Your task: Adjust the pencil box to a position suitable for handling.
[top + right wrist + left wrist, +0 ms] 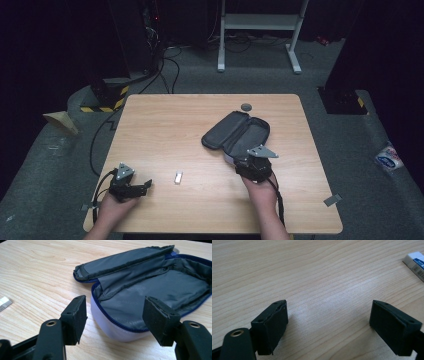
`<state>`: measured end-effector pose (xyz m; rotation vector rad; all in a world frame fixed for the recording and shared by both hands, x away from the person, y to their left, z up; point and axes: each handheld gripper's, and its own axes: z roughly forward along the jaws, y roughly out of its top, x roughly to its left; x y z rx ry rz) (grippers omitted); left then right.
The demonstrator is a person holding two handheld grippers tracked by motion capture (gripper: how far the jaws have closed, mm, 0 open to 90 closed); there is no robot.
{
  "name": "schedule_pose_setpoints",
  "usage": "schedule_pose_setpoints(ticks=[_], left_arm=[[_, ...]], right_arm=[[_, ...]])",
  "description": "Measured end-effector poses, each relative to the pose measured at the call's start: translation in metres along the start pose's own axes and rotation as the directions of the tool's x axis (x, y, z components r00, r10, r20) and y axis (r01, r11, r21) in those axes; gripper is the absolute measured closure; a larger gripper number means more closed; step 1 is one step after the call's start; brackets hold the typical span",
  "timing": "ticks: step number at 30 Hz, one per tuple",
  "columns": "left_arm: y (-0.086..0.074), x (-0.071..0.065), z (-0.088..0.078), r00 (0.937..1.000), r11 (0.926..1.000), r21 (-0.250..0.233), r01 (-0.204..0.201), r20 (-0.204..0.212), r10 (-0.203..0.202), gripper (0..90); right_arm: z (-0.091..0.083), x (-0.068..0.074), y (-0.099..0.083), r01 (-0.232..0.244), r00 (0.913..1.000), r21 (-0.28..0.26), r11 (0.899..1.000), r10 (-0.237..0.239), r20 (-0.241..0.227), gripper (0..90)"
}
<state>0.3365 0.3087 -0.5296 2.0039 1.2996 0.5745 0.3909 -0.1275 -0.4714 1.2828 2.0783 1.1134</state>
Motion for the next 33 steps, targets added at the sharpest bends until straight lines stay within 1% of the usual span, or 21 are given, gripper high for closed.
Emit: schedule_pose_setpoints(ticks=[7, 9, 10, 11, 12, 13, 14, 15, 16, 17, 18, 19, 20, 21, 23, 26, 29, 33], left_arm=[[0.000, 0.000, 0.000, 1.0000, 1.0000, 0.000, 0.000, 0.000, 0.000, 15.4], [0.000, 0.000, 0.000, 1.0000, 1.0000, 0.000, 0.000, 0.000, 0.000, 15.4], [0.000, 0.000, 0.000, 1.0000, 1.0000, 0.000, 0.000, 0.000, 0.000, 15.4], [0.000, 0.000, 0.000, 1.0000, 1.0000, 0.000, 0.000, 0.000, 0.000, 15.4], [0.000, 0.000, 0.000, 1.0000, 1.0000, 0.000, 0.000, 0.000, 0.000, 15.4], [0.000, 0.000, 0.000, 1.0000, 1.0000, 0.000, 0.000, 0.000, 0.000, 15.4], [0.000, 0.000, 0.000, 1.0000, 1.0000, 0.000, 0.000, 0.000, 0.000, 15.4], [0.000, 0.000, 0.000, 1.0000, 1.0000, 0.001, -0.007, -0.001, 0.007, 15.4], [0.000, 0.000, 0.000, 1.0000, 1.0000, 0.001, -0.005, -0.001, 0.005, 15.4], [0.000, 0.000, 0.000, 1.0000, 1.0000, 0.001, -0.005, -0.001, 0.005, 15.4], [0.000, 0.000, 0.000, 1.0000, 1.0000, 0.001, -0.005, -0.001, 0.005, 15.4], [0.000, 0.000, 0.000, 1.0000, 1.0000, 0.001, -0.005, -0.001, 0.005, 15.4], [0.000, 0.000, 0.000, 1.0000, 1.0000, 0.001, -0.005, -0.001, 0.005, 15.4], [0.000, 0.000, 0.000, 1.0000, 1.0000, 0.000, -0.003, 0.000, 0.003, 15.4], [0.000, 0.000, 0.000, 1.0000, 1.0000, 0.001, -0.003, 0.000, 0.003, 15.4], [0.000, 0.000, 0.000, 1.0000, 1.0000, 0.000, -0.002, 0.000, 0.002, 15.4], [0.000, 0.000, 0.000, 1.0000, 1.0000, 0.000, -0.002, 0.000, 0.002, 15.4], [0.000, 0.000, 0.000, 1.0000, 1.0000, 0.000, -0.002, 0.000, 0.002, 15.4]], right_arm=[[0.012, -0.001, 0.000, 0.000, 1.0000, 0.032, 0.999, 0.000, -0.005, 41.3], [0.016, -0.001, -0.003, -0.003, 0.9999, 0.045, 0.999, 0.004, -0.013, 45.5], [0.016, -0.001, -0.003, -0.003, 0.9999, 0.045, 0.999, 0.004, -0.013, 45.5], [0.018, 0.000, -0.005, -0.004, 0.9998, 0.054, 0.999, 0.005, -0.018, 48.7], [0.018, 0.000, -0.005, -0.004, 0.9998, 0.054, 0.999, 0.005, -0.018, 48.7], [0.019, 0.001, -0.007, 0.008, 0.9995, 0.054, 0.999, -0.006, -0.031, 53.2], [0.019, 0.003, -0.008, 0.008, 0.9994, 0.054, 0.999, -0.006, -0.033, 55.6], [0.019, 0.003, -0.008, 0.008, 0.9994, 0.054, 0.999, -0.006, -0.033, 55.6], [0.019, 0.006, -0.010, 0.016, 0.9991, 0.054, 0.998, -0.014, -0.040, 60.8], [0.019, 0.007, -0.010, 0.020, 0.9990, 0.052, 0.998, -0.018, -0.042, 63.0], [0.019, 0.007, -0.010, 0.020, 0.9990, 0.052, 0.998, -0.018, -0.042, 63.0], [0.019, 0.010, -0.012, 0.025, 0.9986, 0.052, 0.998, -0.023, -0.048, 67.4], [0.019, 0.010, -0.012, 0.025, 0.9986, 0.052, 0.998, -0.023, -0.048, 67.4], [0.019, 0.015, -0.014, 0.032, 0.9983, 0.045, 0.998, -0.030, -0.049, 70.6], [0.018, 0.020, -0.015, 0.037, 0.9978, 0.036, 0.999, -0.035, -0.056, 73.6], [0.019, 0.031, -0.017, 0.048, 0.9962, 0.025, 0.999, -0.046, -0.073, 76.0], [0.020, 0.043, -0.018, 0.059, 0.9939, 0.016, 0.998, -0.058, -0.094, 76.6], [0.022, 0.065, -0.018, 0.080, 0.9879, -0.001, 0.997, -0.080, -0.133, 76.1]])
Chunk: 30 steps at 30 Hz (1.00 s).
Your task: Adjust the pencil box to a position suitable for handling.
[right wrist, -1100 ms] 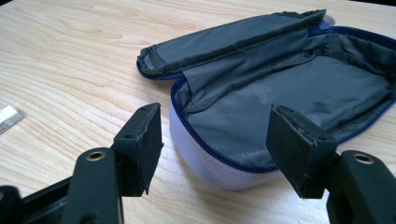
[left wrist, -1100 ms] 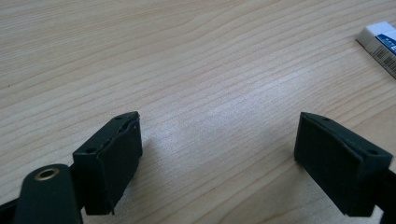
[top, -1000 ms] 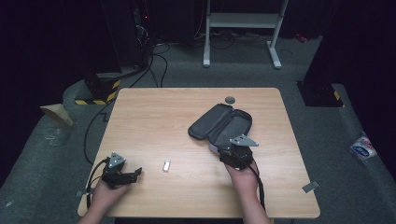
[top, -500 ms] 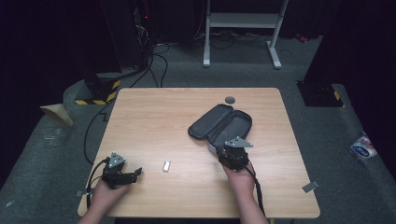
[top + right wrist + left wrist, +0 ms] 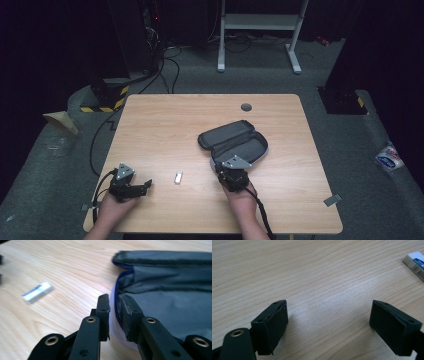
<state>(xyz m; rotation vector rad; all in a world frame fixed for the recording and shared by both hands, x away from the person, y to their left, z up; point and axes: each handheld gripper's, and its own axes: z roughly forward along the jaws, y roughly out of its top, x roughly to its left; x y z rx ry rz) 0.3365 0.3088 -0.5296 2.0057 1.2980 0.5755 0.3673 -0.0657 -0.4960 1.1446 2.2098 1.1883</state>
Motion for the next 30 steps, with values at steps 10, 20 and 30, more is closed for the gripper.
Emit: schedule_pose_setpoints(ticks=[10, 20, 30], left_arm=[[0.000, 0.000, 0.000, 1.0000, 1.0000, 0.000, 0.000, 0.000, 0.000, 15.5], [0.000, 0.000, 0.000, 1.0000, 1.0000, -0.001, 0.001, 0.000, -0.001, 15.7], [0.000, -0.001, 0.000, 1.0000, 1.0000, -0.001, 0.001, -0.002, -0.001, 16.0]], right_arm=[[-0.012, 0.000, 0.011, -0.036, 0.9993, -0.055, 0.998, 0.036, -0.010, 54.2], [-0.037, -0.075, 0.007, -0.129, 0.9697, -0.078, 0.989, 0.142, 0.199, 45.2], [-0.043, -0.134, 0.003, -0.214, 0.9285, -0.079, 0.974, 0.228, 0.293, 45.0]])
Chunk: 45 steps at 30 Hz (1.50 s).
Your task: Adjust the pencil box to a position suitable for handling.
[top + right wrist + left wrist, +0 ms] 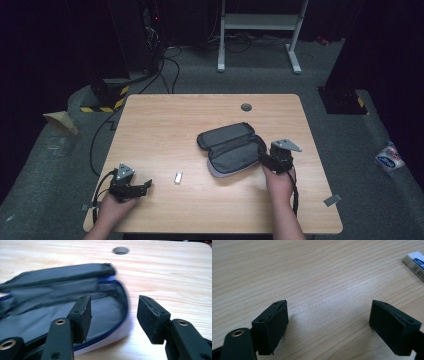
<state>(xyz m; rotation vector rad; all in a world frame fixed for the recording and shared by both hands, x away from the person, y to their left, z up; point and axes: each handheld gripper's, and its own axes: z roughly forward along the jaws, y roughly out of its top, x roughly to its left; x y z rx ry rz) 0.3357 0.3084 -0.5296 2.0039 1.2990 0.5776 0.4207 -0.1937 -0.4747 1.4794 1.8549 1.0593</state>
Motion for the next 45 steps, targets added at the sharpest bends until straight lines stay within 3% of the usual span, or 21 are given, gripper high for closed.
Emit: schedule_pose_setpoints(ticks=[7, 13, 18, 25, 45], left_arm=[[0.000, 0.000, 0.000, 1.0000, 1.0000, -0.001, 0.000, 0.000, 0.000, 16.0], [0.000, 0.000, 0.000, 1.0000, 1.0000, -0.001, -0.003, -0.001, 0.003, 16.0], [0.000, 0.000, 0.000, 1.0000, 1.0000, -0.001, 0.000, 0.001, 0.000, 16.0], [0.000, 0.000, 0.000, 1.0000, 1.0000, -0.001, -0.002, 0.001, 0.002, 16.0], [0.000, 0.000, 0.000, 1.0000, 1.0000, 0.000, -0.005, 0.006, 0.005, 16.0]], right_arm=[[0.012, -0.008, 0.004, 0.015, 0.9997, 0.025, 1.000, -0.016, 0.017, 51.3], [0.024, -0.009, -0.001, 0.033, 0.9993, 0.070, 0.997, -0.034, 0.012, 70.1], [0.021, -0.005, -0.006, 0.039, 0.9992, 0.071, 0.997, -0.039, 0.001, 76.0], [0.013, 0.002, -0.013, 0.047, 0.9986, 0.051, 0.998, -0.046, -0.024, 74.8], [-0.014, 0.043, -0.039, 0.054, 0.9896, -0.002, 0.999, -0.054, -0.133, 60.9]])
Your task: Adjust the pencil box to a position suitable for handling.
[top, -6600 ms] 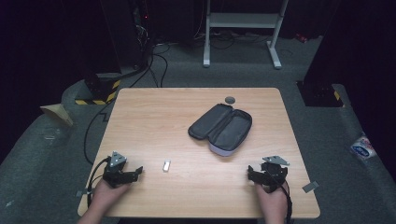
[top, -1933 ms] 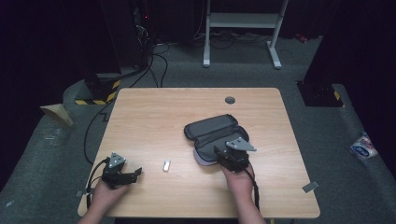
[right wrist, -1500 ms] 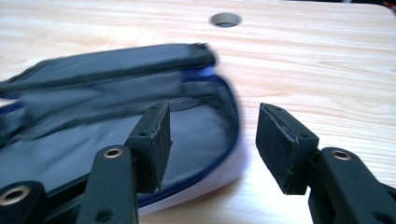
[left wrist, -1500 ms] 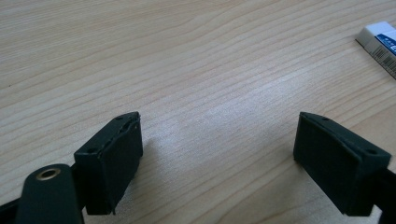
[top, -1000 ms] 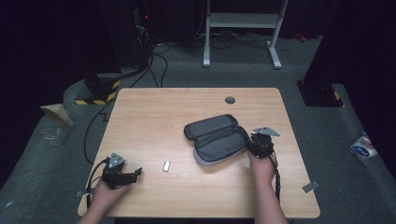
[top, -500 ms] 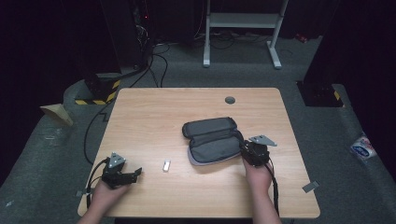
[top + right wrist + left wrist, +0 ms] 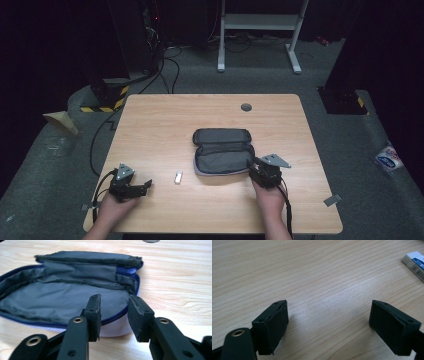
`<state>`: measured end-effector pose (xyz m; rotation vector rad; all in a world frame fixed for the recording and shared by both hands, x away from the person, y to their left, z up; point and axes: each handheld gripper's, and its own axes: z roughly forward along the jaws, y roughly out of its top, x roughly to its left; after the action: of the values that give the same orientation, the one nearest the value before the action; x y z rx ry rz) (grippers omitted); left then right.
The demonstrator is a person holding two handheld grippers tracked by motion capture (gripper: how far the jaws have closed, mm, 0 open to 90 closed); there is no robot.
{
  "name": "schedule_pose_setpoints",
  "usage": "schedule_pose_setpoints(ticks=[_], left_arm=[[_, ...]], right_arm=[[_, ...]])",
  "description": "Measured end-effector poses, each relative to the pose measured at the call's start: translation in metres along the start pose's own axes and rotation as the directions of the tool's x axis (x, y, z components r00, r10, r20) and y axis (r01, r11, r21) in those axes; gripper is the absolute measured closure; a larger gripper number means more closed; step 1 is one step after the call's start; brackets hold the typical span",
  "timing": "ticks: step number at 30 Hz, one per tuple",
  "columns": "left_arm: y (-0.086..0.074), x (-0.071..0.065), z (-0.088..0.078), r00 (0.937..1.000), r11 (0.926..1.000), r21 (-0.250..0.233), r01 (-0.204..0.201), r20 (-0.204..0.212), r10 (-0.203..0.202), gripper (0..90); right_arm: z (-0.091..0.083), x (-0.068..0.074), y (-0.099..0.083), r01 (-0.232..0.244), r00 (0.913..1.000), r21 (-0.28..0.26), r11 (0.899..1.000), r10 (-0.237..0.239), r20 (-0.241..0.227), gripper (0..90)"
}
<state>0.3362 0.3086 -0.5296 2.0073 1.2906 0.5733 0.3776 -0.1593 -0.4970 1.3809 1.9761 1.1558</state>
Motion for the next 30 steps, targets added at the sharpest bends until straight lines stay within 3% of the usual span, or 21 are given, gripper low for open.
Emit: schedule_pose_setpoints(ticks=[6, 11, 16, 21, 25, 30], left_arm=[[0.000, 0.000, 0.000, 1.0000, 1.0000, 0.001, -0.003, 0.002, 0.003, 16.0], [0.000, 0.000, 0.000, 1.0000, 1.0000, 0.001, -0.003, 0.002, 0.003, 16.0], [0.000, 0.000, 0.000, 1.0000, 1.0000, 0.001, -0.006, 0.001, 0.006, 16.0], [0.000, 0.000, 0.000, 1.0000, 1.0000, 0.001, -0.002, 0.001, 0.002, 16.0], [0.000, 0.000, 0.000, 1.0000, 1.0000, 0.001, -0.001, 0.001, 0.001, 16.0], [0.000, 0.000, 0.000, 1.0000, 1.0000, 0.001, -0.001, 0.000, 0.001, 16.1]], right_arm=[[-0.003, 0.006, -0.003, 0.011, 0.9998, -0.003, 1.000, -0.011, -0.019, 56.1], [-0.013, 0.004, -0.008, -0.015, 0.9992, -0.024, 1.000, 0.014, -0.037, 42.2], [-0.019, 0.004, -0.013, -0.021, 0.9984, -0.013, 1.000, 0.020, -0.053, 34.5], [-0.011, 0.004, -0.015, 0.007, 0.9975, 0.022, 1.000, -0.005, -0.071, 27.0], [-0.005, 0.006, -0.015, 0.007, 0.9961, 0.036, 0.999, -0.003, -0.088, 24.5], [-0.007, 0.008, -0.008, 0.003, 0.9966, -0.006, 1.000, -0.004, -0.082, 27.5]])
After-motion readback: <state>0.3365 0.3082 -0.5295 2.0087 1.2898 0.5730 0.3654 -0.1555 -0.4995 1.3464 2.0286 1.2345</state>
